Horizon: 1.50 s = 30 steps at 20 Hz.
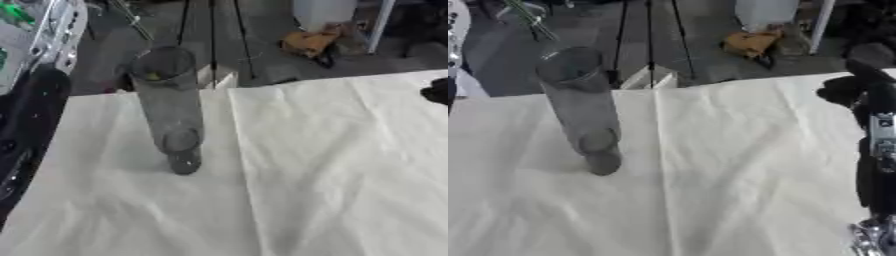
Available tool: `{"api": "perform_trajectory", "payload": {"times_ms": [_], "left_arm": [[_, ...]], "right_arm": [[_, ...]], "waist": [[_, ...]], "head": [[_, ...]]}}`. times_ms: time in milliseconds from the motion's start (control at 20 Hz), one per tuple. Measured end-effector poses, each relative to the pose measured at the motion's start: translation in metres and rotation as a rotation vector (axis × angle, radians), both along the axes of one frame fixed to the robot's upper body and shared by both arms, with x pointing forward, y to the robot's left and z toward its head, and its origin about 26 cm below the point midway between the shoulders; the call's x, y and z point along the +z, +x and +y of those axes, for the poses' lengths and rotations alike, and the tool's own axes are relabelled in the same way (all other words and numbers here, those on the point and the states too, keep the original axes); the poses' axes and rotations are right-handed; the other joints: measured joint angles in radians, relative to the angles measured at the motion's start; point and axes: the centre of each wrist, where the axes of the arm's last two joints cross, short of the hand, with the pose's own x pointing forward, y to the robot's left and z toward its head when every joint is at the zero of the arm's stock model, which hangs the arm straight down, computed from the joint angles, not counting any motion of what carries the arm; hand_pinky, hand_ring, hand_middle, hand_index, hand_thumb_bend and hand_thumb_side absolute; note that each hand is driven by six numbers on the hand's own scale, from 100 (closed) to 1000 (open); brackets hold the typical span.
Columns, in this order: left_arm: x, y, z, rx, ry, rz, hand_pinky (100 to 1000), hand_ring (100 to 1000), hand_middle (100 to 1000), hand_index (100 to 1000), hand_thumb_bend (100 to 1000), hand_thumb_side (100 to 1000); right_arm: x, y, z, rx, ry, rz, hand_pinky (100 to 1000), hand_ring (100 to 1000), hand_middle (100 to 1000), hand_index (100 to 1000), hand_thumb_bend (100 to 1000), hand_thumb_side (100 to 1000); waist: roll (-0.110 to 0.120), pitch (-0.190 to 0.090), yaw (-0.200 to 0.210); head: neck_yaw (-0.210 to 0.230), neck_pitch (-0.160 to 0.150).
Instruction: Arrange flowers into the vase.
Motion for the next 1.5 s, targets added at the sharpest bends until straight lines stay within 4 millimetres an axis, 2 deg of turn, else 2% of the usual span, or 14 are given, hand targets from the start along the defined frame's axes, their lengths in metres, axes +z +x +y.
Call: {"api": "perform_trajectory", "payload": {"times_ms": [1500], "left_arm": [[-0.017, 0.006, -0.007, -0.031, 0.031, 0.072, 100, 100, 100, 100, 167, 555]], "right_arm": [[0.002, 0.001, 0.001, 0.003, 0.005, -0.007, 718, 653, 617, 833, 100, 1000]], "waist": [[0.0, -0.001, 0.002]], "head": [[-0.002, 0.001]]}}
